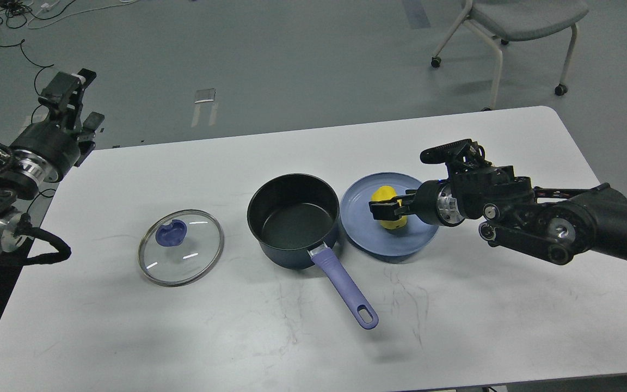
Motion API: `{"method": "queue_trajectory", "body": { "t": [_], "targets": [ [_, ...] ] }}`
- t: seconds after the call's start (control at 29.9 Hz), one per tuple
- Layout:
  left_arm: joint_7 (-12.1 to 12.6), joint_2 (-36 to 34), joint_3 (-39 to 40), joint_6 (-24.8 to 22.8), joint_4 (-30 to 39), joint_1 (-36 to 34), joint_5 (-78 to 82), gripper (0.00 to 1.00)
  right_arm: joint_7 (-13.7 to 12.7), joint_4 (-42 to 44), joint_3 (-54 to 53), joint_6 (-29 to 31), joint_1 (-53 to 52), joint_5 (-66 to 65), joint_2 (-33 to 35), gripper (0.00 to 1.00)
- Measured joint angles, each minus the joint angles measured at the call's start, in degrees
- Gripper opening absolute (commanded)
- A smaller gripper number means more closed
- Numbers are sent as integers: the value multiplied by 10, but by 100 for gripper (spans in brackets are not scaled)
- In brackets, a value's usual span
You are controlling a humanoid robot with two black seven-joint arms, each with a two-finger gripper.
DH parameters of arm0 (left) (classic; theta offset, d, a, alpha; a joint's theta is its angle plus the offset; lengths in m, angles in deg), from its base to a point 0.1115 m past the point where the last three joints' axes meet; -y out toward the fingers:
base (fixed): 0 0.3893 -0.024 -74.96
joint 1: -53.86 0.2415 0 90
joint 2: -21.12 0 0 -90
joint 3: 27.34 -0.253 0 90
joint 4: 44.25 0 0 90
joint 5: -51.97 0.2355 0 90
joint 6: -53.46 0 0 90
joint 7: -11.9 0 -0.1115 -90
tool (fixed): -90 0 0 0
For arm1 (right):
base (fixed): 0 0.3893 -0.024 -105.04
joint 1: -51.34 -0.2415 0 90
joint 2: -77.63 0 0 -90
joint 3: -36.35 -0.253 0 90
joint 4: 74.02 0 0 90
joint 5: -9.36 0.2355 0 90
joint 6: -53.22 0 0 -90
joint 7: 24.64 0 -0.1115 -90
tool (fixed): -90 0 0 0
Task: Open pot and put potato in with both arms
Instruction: 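Grasp the yellow potato on the blue plate with the right gripper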
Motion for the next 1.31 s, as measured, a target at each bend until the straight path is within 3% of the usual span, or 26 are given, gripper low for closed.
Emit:
{"method": "queue_trajectory", "body": {
  "t": [0.3, 0.5, 0.57, 1.17, 1.31],
  "targets": [
    [0, -1, 0, 1, 0, 5, 1, 99, 0, 0, 3, 1, 2, 0, 0, 83],
    [0, -1, 0, 3, 0, 6, 1, 99, 0, 0, 3, 2, 0, -1, 0, 74],
    [0, -1, 0, 3, 0, 6, 1, 99, 0, 0, 3, 2, -5, -1, 0, 67],
    [0, -8, -1, 4, 0, 15, 2, 99, -1, -2, 41, 25, -12, -3, 0, 67],
    [0, -8, 0, 4, 0, 19, 3, 99, -1, -2, 42, 26, -22, -3, 0, 60]
  ]
}}
